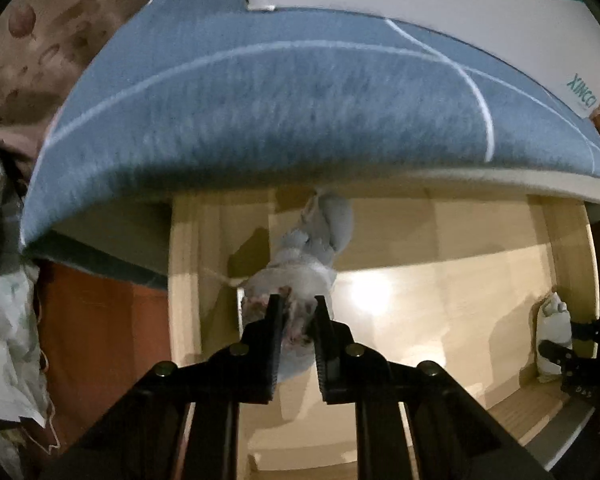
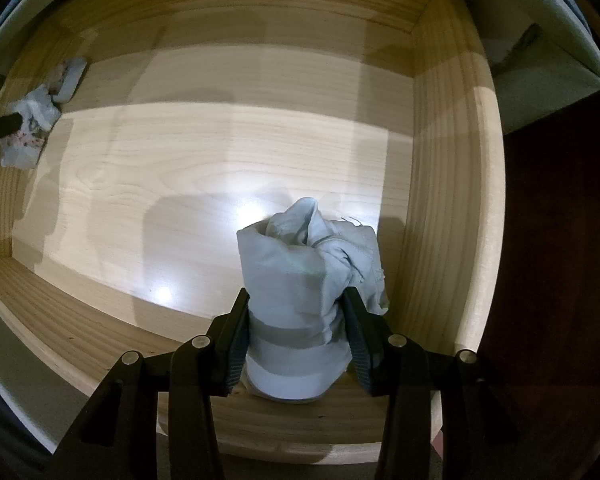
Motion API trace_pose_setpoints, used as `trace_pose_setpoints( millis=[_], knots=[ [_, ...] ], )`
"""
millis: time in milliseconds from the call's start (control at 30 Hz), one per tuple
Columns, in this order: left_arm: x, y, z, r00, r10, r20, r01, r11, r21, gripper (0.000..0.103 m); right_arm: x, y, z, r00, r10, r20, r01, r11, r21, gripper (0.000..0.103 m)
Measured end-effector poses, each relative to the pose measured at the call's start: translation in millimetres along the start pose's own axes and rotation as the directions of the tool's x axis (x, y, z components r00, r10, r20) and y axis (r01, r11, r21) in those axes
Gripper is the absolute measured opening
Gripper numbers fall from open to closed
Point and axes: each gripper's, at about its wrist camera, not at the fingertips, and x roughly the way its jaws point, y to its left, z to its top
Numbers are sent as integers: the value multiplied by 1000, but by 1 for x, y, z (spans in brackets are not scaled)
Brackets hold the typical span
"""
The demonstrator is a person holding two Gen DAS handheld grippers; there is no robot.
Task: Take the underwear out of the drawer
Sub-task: 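Close the left gripper on the pink-floral underwear while the right gripper holds the white underwear, then lift the pink-floral underwear with the left gripper toward the white box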
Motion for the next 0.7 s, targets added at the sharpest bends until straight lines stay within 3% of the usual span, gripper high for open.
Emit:
trace_pose_setpoints(
  millis=[433, 700],
  knots=[
    [-4, -19, -22, 994, -11, -110, 13, 1000, 21, 10, 10, 1, -2, 1000, 1, 2, -1, 1000, 4, 41],
    [-6, -18, -46, 969, -131, -210, 103, 985, -139, 10, 11, 1, -2, 1000, 1, 2, -1, 1000, 4, 41]
  ],
)
